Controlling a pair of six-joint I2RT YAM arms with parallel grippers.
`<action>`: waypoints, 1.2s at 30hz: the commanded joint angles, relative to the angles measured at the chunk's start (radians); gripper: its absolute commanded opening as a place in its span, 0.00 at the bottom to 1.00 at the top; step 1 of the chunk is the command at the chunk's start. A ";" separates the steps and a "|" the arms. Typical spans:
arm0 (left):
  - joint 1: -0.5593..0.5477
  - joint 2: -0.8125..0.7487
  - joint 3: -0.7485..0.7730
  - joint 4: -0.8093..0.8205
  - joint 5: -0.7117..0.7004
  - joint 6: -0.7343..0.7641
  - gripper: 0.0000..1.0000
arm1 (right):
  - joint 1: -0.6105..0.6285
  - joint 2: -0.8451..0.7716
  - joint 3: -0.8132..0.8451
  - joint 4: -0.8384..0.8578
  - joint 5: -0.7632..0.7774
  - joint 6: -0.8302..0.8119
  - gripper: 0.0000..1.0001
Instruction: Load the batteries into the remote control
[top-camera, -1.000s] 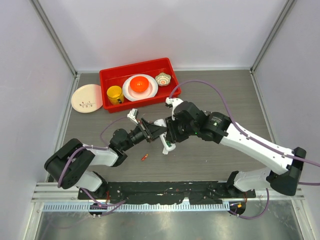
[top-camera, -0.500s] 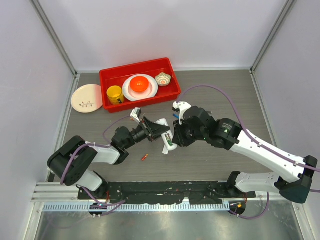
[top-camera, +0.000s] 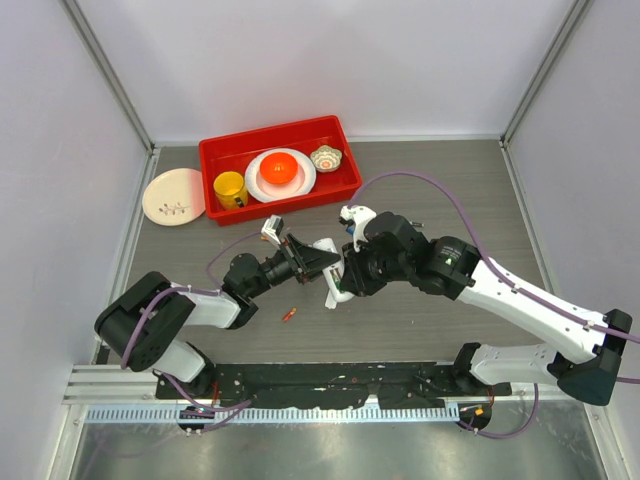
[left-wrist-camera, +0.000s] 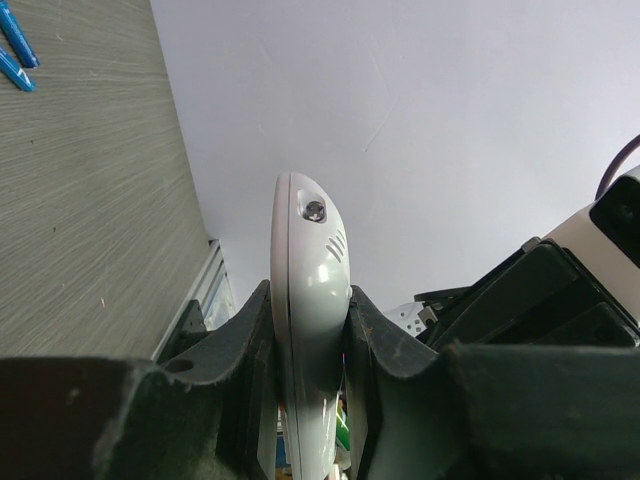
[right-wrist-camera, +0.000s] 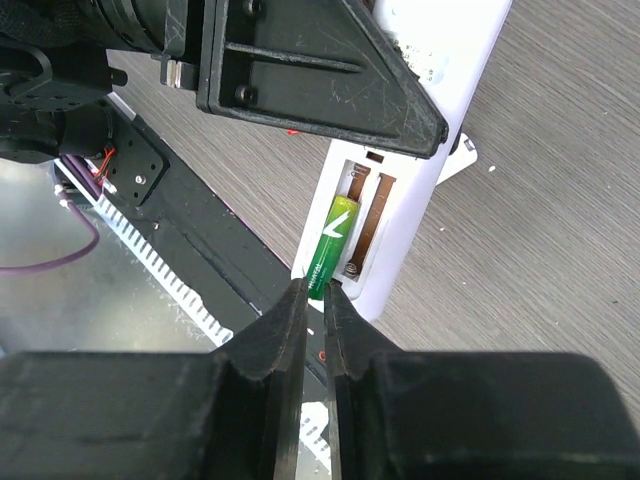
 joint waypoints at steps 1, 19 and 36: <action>0.005 -0.006 0.026 0.263 0.019 0.002 0.00 | -0.001 0.009 -0.001 0.036 -0.022 -0.014 0.17; 0.003 -0.020 0.012 0.262 0.041 0.013 0.00 | -0.001 0.041 -0.009 0.063 -0.027 -0.003 0.16; 0.003 -0.026 0.006 0.263 0.060 0.036 0.00 | -0.001 0.010 0.063 0.025 -0.048 -0.003 0.31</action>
